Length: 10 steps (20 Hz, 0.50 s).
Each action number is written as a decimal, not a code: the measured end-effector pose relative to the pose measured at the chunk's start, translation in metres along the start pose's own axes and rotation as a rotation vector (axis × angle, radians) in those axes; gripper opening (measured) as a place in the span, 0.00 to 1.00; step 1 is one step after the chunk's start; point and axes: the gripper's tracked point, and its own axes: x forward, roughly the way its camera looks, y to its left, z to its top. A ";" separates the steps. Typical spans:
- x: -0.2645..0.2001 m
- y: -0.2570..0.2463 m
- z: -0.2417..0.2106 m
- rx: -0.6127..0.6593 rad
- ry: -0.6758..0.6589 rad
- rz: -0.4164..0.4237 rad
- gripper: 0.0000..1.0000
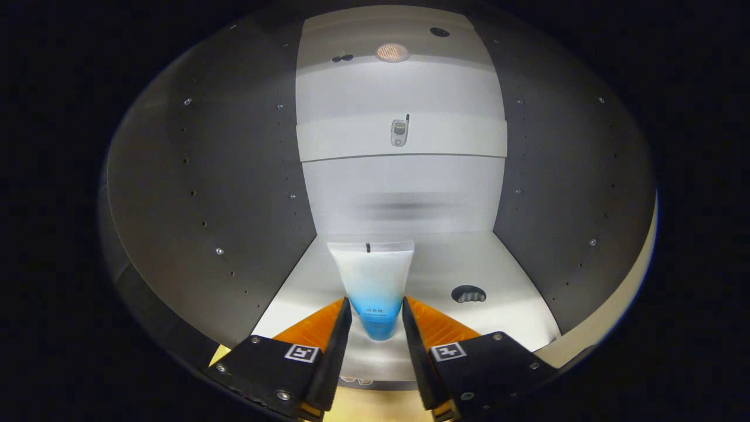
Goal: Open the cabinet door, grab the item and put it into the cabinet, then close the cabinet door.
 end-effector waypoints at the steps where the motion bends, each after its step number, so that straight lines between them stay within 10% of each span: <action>1: -0.002 -0.002 0.001 -0.005 -0.003 -0.005 0.67; 5: -0.025 -0.005 0.011 0.001 -0.057 -0.014 0.93; 10: -0.091 -0.002 0.034 -0.061 -0.202 -0.027 0.94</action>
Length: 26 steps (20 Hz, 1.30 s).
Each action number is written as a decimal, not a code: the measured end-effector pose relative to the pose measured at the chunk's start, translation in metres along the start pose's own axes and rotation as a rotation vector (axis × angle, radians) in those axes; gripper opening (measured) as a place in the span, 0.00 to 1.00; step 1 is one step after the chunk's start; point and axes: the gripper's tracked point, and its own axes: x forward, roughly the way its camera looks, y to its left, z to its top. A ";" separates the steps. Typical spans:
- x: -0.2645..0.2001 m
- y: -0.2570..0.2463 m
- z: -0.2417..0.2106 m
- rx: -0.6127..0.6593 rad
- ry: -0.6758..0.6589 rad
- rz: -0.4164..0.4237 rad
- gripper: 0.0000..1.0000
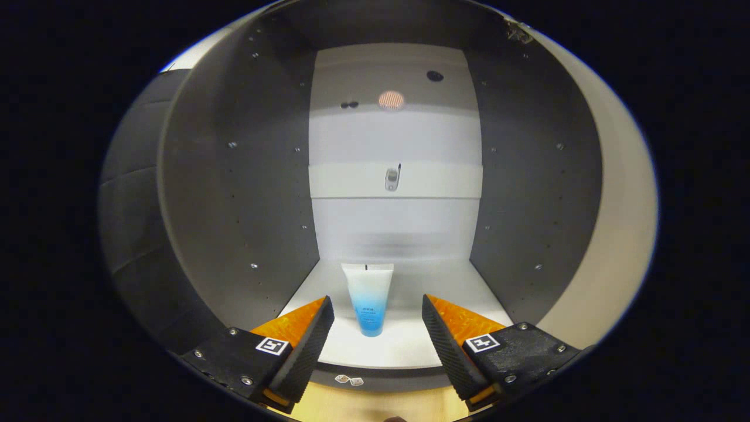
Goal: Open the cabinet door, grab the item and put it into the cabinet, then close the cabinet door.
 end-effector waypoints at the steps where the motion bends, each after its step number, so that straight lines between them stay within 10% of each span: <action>1: -0.015 0.001 0.004 -0.007 -0.023 0.001 0.94; 26: -0.311 -0.031 -0.109 0.036 -0.133 -0.036 0.94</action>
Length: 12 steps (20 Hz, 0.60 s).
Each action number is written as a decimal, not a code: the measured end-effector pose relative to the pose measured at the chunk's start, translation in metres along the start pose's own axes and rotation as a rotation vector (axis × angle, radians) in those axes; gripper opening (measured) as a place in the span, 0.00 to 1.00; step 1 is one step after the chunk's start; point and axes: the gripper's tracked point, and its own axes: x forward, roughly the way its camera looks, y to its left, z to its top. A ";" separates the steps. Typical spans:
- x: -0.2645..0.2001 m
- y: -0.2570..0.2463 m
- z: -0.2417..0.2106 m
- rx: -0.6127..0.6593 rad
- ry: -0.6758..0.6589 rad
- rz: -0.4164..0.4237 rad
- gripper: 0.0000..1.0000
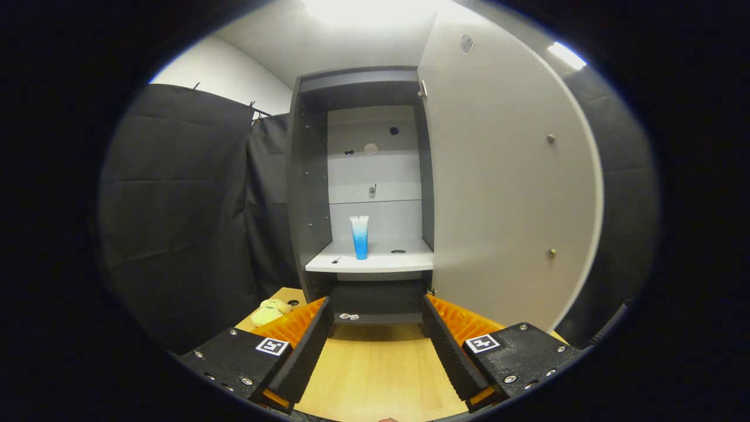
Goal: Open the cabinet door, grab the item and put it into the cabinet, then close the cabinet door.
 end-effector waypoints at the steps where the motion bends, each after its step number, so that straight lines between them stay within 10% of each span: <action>1: -0.008 -0.004 0.001 -0.009 -0.013 -0.007 0.94; 12: -0.072 -0.097 -0.008 0.062 -0.013 -0.190 0.94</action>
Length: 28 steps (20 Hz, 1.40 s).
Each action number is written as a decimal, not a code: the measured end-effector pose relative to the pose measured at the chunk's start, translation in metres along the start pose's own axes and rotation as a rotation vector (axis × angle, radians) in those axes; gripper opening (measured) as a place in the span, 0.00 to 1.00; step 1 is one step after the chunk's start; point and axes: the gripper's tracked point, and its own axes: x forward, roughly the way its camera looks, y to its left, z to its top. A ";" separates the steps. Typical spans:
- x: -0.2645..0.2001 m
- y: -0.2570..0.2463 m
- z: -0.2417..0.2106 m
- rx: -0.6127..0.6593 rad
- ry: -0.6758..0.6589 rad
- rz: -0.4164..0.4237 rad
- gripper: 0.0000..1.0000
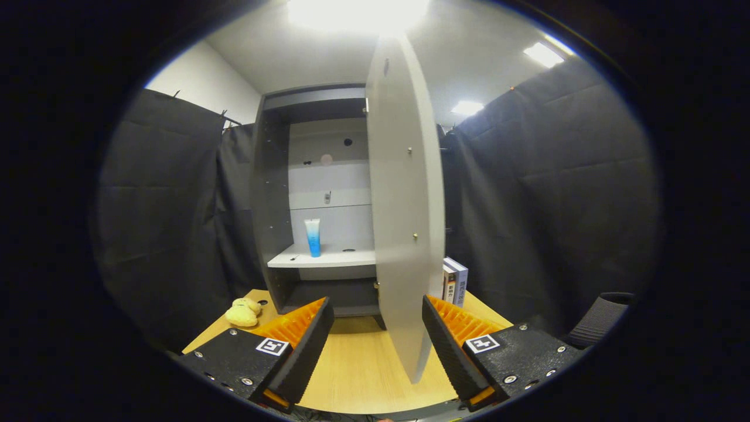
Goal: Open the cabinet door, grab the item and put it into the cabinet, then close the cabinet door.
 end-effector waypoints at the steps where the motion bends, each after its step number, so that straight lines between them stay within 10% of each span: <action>1: -0.003 -0.011 0.004 0.007 -0.010 -0.022 0.94; 13: 0.011 -0.171 0.036 -0.009 -0.083 -0.369 0.93; 28: 0.103 -0.174 0.078 -0.024 -0.083 -0.429 0.92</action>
